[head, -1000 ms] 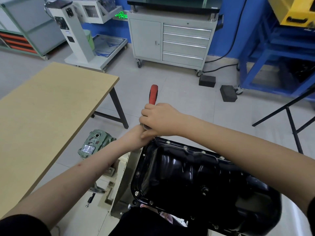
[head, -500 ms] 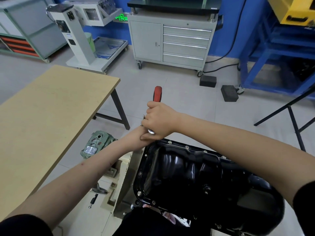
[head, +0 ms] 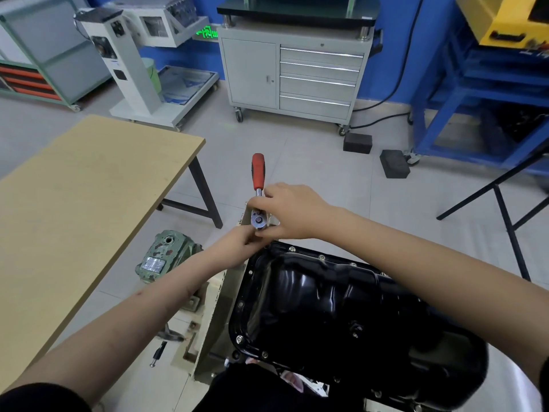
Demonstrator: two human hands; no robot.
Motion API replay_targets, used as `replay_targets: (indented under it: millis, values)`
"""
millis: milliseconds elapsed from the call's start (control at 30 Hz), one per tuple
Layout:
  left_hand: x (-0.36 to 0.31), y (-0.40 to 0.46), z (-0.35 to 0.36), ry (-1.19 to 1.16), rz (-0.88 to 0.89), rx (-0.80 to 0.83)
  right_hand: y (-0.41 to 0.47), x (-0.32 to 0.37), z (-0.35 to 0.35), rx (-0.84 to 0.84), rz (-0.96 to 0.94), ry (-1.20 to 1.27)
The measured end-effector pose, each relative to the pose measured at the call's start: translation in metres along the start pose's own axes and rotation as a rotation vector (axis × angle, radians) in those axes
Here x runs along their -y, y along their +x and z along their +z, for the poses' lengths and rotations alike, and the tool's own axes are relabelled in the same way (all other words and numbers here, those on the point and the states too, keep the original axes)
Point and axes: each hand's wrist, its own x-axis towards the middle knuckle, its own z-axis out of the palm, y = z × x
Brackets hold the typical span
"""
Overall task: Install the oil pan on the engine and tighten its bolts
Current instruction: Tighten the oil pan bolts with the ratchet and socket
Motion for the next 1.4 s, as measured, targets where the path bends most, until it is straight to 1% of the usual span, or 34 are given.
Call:
replay_targets:
  millis: [100, 200, 267, 400, 467, 567, 733, 933, 1100, 1300, 1400]
  values:
    - [0.003, 0.001, 0.006, 0.028, -0.015, 0.019, 0.002, 0.007, -0.002, 0.089, 0.05, 0.179]
    - [0.006, 0.003, 0.008, 0.088, 0.017, -0.066, 0.004, 0.011, -0.007, 0.113, 0.099, 0.312]
    - [0.002, 0.004, 0.003, 0.084, 0.048, -0.089, 0.004, 0.012, -0.014, 0.065, 0.118, 0.419]
    - [-0.022, 0.009, -0.02, -0.043, 0.101, -0.122, 0.006, 0.004, -0.043, -0.109, 0.15, 0.567]
    - [-0.035, 0.013, -0.027, -0.064, 0.138, -0.094, 0.004, -0.002, -0.054, -0.153, 0.181, 0.575]
    - [-0.043, 0.016, -0.02, -0.072, 0.141, -0.014, -0.007, -0.008, -0.053, -0.134, 0.237, 0.572]
    - [-0.036, 0.02, 0.004, 0.1, 0.143, 0.095, -0.031, -0.01, -0.027, -0.043, 0.32, 0.588]
    - [-0.035, 0.026, 0.012, 0.098, 0.145, 0.118, -0.04, -0.012, -0.019, -0.031, 0.352, 0.59]
    - [-0.034, 0.029, 0.014, 0.085, 0.143, 0.104, -0.043, -0.011, -0.02, -0.023, 0.337, 0.561]
    - [-0.031, 0.032, 0.015, 0.111, 0.145, 0.107, -0.044, -0.009, -0.022, 0.005, 0.331, 0.539]
    - [-0.03, 0.031, 0.016, 0.157, 0.156, 0.094, -0.045, -0.007, -0.022, 0.04, 0.317, 0.487]
